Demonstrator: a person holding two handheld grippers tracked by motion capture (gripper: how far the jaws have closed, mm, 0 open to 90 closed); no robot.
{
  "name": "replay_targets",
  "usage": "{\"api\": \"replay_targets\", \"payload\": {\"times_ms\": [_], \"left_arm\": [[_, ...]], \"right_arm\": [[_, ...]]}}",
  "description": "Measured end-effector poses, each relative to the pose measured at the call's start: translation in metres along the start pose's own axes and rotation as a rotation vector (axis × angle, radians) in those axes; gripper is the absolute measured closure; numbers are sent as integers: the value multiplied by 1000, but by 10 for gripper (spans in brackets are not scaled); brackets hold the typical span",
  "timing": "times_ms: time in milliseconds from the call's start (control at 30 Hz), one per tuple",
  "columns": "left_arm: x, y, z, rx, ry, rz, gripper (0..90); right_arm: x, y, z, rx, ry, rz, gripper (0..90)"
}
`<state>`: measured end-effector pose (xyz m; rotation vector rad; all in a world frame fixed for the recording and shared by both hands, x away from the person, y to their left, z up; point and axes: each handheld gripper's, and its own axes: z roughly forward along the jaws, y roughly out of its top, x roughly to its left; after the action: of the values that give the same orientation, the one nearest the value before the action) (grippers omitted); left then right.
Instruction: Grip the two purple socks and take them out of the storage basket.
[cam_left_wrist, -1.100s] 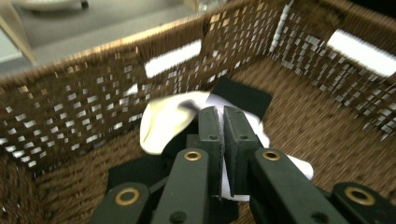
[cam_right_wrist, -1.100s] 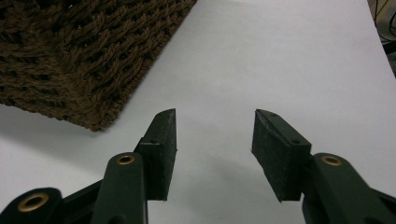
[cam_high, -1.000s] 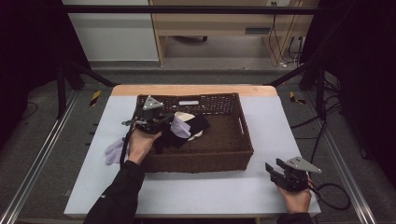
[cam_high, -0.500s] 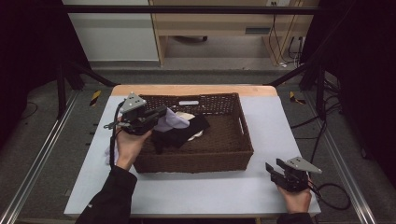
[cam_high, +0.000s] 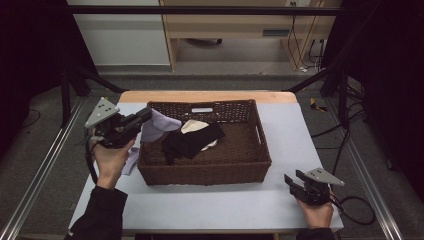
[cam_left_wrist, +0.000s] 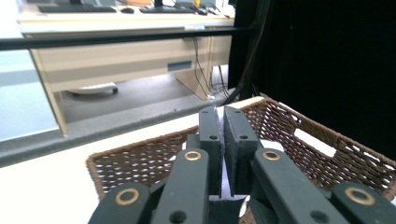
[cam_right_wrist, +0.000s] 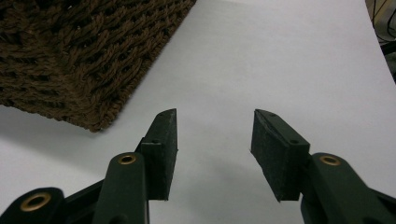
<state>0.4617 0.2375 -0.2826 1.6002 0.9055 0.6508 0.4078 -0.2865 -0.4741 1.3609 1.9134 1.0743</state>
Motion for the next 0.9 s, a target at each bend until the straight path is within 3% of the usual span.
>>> {"api": "replay_targets", "payload": {"times_ms": [300, 467, 667, 900], "left_arm": [[24, 7, -41, -52, 71, -16, 859], [41, 2, -61, -51, 126, -30, 859], [57, -24, -71, -9, 183, -53, 859], [74, -64, -73, 35, 209, -117, 859]], "right_arm": [[0, 0, 0, -1, -1, -1, 507], [0, 0, -1, -5, 5, 16, 502], [0, 0, -2, -15, 7, 21, 500], [0, 1, -2, -19, 13, 31, 507]]}}
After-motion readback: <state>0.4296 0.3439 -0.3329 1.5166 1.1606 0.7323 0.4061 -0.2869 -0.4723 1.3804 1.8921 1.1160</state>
